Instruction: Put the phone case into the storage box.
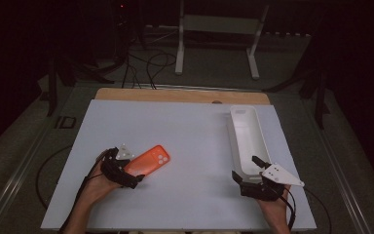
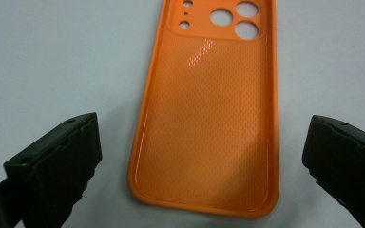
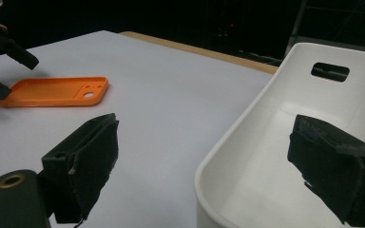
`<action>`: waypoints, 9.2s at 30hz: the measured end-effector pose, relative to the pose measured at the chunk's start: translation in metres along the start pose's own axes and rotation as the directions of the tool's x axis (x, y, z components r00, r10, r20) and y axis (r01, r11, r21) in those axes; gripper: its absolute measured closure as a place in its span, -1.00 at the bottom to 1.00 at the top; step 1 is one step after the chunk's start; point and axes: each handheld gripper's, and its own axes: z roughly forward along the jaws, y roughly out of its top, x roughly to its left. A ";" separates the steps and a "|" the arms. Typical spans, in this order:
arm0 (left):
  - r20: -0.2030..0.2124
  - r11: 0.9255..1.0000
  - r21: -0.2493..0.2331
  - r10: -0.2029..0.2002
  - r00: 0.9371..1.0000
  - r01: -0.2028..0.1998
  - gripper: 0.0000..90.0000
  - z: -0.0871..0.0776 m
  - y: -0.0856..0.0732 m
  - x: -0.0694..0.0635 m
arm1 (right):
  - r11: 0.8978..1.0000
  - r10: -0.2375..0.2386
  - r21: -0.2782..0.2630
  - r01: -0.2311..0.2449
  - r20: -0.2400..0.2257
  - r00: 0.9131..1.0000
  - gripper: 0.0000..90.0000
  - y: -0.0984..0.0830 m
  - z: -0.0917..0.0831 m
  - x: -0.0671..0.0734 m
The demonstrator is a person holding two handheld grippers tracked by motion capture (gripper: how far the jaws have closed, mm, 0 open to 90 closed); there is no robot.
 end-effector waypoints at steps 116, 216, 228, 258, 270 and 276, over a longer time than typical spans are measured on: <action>-0.087 1.000 0.006 -0.004 0.996 0.005 -0.64 -0.010 0.014 -0.001 | 1.000 -0.004 0.010 0.004 -0.004 1.000 -0.79 0.002 0.003 0.001; -0.164 0.956 -0.274 0.060 0.985 -0.104 -0.64 -0.033 0.040 -0.053 | 0.995 0.071 0.082 -0.049 -0.283 0.957 -0.80 0.072 0.111 0.056; -0.160 0.951 -0.283 0.078 0.984 -0.121 -0.64 -0.036 0.043 -0.059 | 0.994 0.085 0.098 -0.056 -0.324 0.942 -0.80 0.079 0.128 0.067; -0.120 0.937 -0.316 0.115 0.986 -0.148 -0.64 -0.035 0.052 -0.077 | 0.955 0.272 0.236 -0.181 -0.445 0.854 -0.13 0.076 0.154 0.082; -0.126 0.947 -0.276 0.133 0.983 -0.164 -0.64 -0.026 0.051 -0.080 | 0.933 0.336 0.288 -0.215 -0.488 0.806 0.77 0.078 0.155 0.090; -0.147 0.951 -0.255 0.143 0.979 -0.177 -0.64 -0.022 0.052 -0.082 | 0.929 0.341 0.302 -0.215 -0.466 0.817 0.95 0.081 0.153 0.096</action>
